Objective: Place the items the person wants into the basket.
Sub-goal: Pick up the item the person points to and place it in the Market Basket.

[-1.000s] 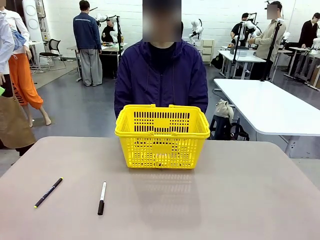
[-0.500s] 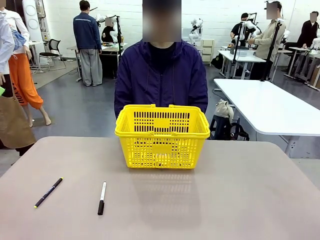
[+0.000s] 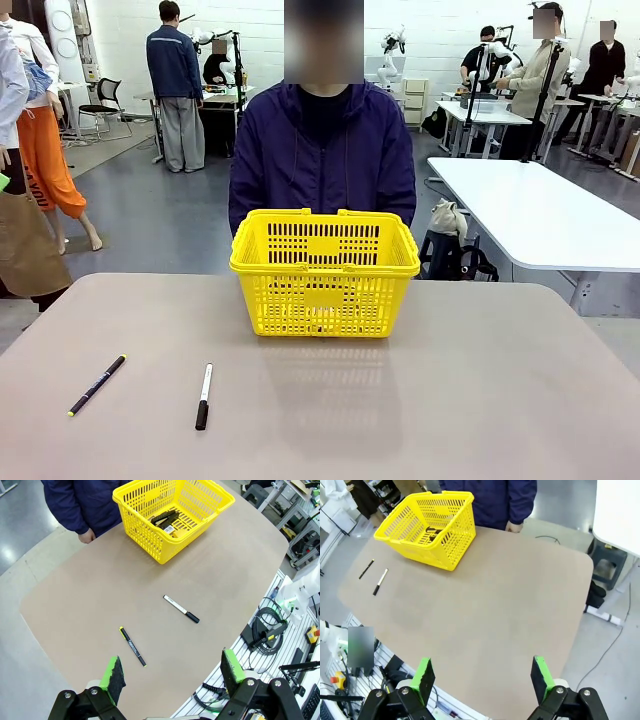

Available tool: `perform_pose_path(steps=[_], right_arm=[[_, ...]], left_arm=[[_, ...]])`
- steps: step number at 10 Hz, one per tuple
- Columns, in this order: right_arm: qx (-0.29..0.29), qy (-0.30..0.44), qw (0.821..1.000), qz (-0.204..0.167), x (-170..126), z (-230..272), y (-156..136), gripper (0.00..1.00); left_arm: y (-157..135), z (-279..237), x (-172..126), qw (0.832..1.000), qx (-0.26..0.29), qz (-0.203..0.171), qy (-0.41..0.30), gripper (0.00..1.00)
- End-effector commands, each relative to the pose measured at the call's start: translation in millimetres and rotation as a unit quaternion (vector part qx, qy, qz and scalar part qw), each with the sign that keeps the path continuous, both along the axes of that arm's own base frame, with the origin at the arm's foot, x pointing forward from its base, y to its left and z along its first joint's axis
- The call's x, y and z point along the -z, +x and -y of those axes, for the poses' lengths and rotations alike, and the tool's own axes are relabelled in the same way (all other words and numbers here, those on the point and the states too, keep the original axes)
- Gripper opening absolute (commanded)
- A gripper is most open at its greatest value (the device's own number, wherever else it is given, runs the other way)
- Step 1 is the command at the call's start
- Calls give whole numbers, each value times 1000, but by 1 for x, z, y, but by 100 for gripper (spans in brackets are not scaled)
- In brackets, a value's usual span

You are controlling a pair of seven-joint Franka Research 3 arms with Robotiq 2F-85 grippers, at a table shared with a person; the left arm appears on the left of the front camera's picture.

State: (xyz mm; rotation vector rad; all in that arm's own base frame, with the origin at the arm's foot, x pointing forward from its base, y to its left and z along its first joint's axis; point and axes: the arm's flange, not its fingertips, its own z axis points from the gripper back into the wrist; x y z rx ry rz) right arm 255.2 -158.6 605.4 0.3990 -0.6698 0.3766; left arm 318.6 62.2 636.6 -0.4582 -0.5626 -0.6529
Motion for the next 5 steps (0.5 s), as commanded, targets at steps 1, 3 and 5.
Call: perform_pose_path(steps=[1, 3, 5], right_arm=[[-6, 10, 1000, 2, 4, 1, 1, 100], [-6, 10, 1000, 2, 4, 1, 1, 100], [-6, 10, 1000, 2, 4, 1, 1, 100]], left_arm=[[-1, -1, 1, 1000, 2, 0, -3, 100], [-1, -1, 1, 1000, 2, 0, -3, 100], [-1, -1, 1, 1000, 2, 0, -3, 100]])
